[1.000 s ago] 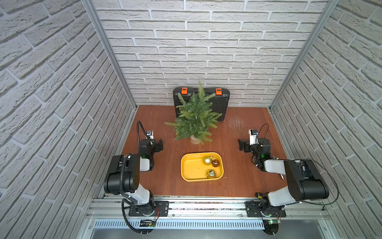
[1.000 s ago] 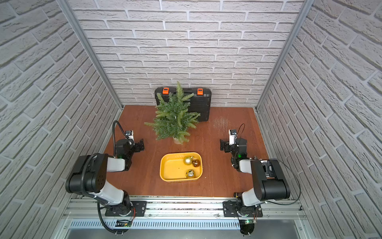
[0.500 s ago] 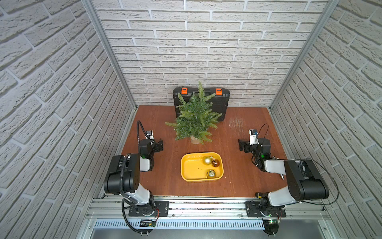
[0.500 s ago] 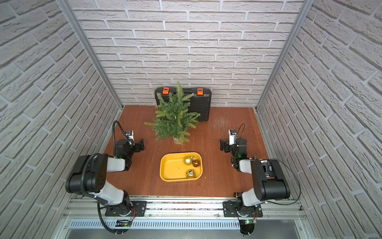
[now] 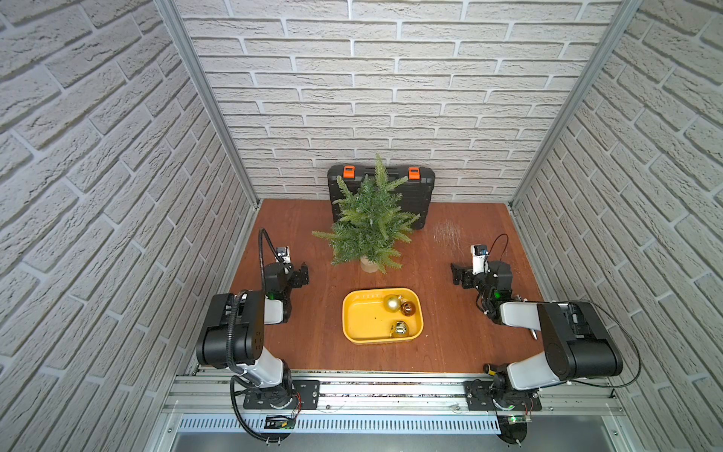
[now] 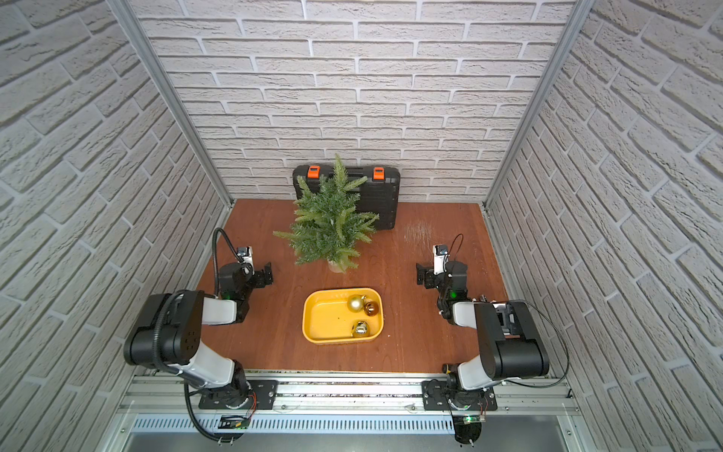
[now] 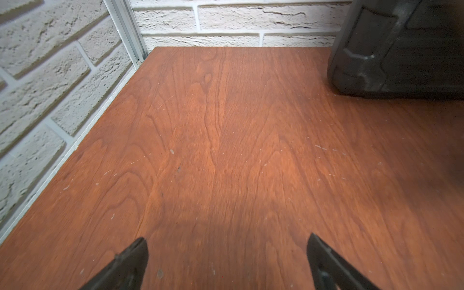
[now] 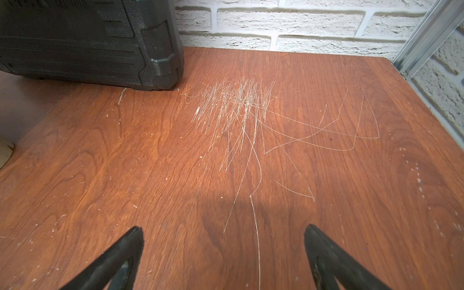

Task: Decorate the small christmas tree with ornaments
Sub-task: Pick up an ornament from the container.

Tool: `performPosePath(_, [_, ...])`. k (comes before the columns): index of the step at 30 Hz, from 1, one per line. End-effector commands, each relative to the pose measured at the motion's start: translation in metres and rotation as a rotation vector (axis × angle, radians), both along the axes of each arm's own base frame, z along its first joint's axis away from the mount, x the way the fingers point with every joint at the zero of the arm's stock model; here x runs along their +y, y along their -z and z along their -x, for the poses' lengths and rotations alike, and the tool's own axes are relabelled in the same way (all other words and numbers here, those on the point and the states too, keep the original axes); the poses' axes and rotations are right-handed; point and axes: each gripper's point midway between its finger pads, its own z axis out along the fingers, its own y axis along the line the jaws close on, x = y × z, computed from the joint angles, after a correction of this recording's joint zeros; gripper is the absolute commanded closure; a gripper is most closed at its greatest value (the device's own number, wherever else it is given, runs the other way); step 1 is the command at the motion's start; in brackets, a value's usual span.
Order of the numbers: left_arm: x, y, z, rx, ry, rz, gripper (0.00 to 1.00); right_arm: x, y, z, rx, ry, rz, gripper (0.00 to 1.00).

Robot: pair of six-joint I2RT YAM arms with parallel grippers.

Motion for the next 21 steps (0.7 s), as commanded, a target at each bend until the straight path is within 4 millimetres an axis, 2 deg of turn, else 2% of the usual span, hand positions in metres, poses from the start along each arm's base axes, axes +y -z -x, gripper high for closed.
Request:
performPosePath(1, [0.002, -0.020, -0.010, -0.082, -0.002, 0.007, 0.02, 0.003, -0.017, -0.006, -0.063, -0.015, 0.010, 0.00])
performPosePath(5, [0.003, -0.021, -0.011, -0.082, -0.002, 0.017, 0.02, 0.011, -0.027, -0.006, -0.033, -0.053, 0.027, 0.01])
performPosePath(8, [0.005, -0.021, -0.010, -0.088, 0.000, 0.031, 0.02, 0.013, -0.037, -0.007, 0.119, -0.043, 0.025, 0.03])
performPosePath(12, [0.012, -0.037, -0.004, -0.116, -0.048, 0.023, 0.02, 0.020, -0.054, 0.005, 0.207, -0.036, 0.004, 0.09])
performPosePath(16, [0.024, -0.061, 0.012, -0.067, -0.173, -0.001, 0.02, 0.036, -0.067, 0.035, 0.291, -0.038, -0.053, 0.11])
performPosePath(21, [0.017, -0.095, 0.030, -0.046, -0.277, -0.030, 0.02, 0.063, -0.069, 0.079, 0.375, -0.066, -0.097, 0.20])
